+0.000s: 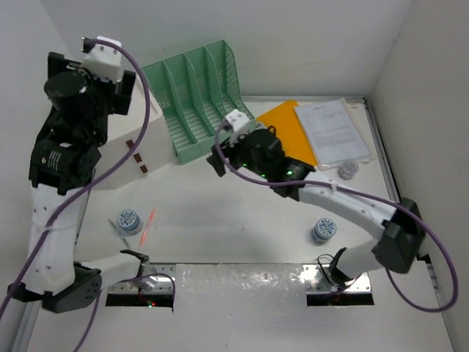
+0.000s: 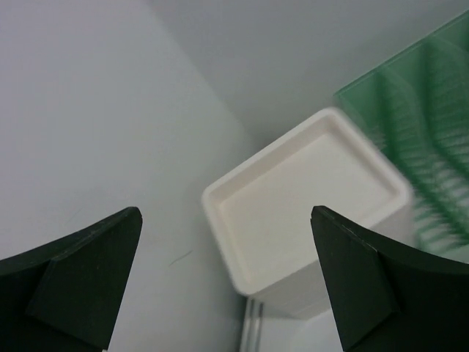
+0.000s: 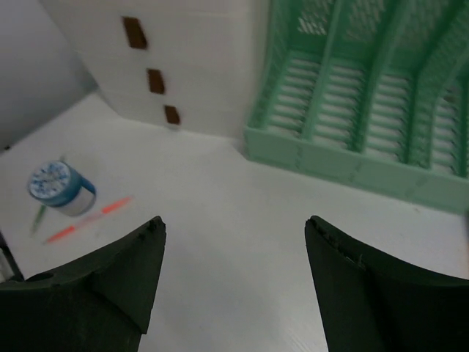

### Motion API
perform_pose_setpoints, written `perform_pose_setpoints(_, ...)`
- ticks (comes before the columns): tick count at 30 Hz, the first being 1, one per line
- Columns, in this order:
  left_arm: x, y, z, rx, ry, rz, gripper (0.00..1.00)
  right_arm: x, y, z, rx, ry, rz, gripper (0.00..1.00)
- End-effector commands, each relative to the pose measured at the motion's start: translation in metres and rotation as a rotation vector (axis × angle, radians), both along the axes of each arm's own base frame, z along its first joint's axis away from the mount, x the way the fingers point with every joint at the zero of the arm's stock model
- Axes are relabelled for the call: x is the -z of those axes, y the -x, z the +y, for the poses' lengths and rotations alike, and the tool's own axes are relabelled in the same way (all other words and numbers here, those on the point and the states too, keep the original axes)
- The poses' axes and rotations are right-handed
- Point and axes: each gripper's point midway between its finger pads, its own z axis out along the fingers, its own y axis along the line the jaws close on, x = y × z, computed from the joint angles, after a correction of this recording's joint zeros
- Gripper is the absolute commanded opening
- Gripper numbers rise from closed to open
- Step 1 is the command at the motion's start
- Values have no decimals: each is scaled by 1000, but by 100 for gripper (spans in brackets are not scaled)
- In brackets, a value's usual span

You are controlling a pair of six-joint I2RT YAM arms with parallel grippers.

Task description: Organize the desk

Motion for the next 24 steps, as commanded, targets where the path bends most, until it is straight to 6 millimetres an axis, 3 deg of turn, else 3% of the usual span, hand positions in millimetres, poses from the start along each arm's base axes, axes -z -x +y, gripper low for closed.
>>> perform_pose_setpoints(1,6,-11,49,-111,-12,44,99,-21,-2,61,-41,-88,-63,73)
perform_pose_setpoints(2,27,-31,57,-106,1,119,99,-39,-7,77,-40,-131,-95,71)
perform_pose_setpoints(3,43,-45,61,-39,39,169,100,-40,-7,91,-54,-143,-98,69)
perform_pose_setpoints(4,51,-38,105,-132,85,200,99,-18,-5,116,-85,-125,-72,65)
perform_pose_setpoints(5,69,-51,122,-128,136,251,99,-16,-5,130,-104,-130,-68,63)
perform_pose_setpoints(6,75,-50,136,-123,195,260,99,-34,-9,146,-116,-168,-91,62)
perform_pose_setpoints(7,80,-42,154,-96,261,264,97,-8,-11,167,-130,-148,-58,60)
perform_pose_setpoints(8,90,-47,156,-44,313,282,97,-26,-15,182,-142,-191,-81,59)
perform_pose_setpoints(9,104,-43,171,-68,346,301,96,-24,-14,195,-156,-203,-83,59)
perform_pose_setpoints(12,143,-50,184,-62,419,368,96,-12,-27,234,-168,-227,-117,60)
perform_pose_setpoints(16,176,-66,191,-32,491,405,96,3,-49,259,-97,-253,-152,61)
perform_pose_setpoints(17,177,-71,190,-18,506,389,96,12,-53,266,-87,-259,-152,62)
perform_pose_setpoints(22,214,-90,209,-69,576,407,95,23,-73,277,-2,-317,-172,60)
perform_pose_setpoints(23,216,-95,214,-90,593,388,94,15,-76,280,12,-341,-184,59)
perform_pose_setpoints(24,230,-96,214,-97,623,401,93,30,-79,284,24,-332,-177,56)
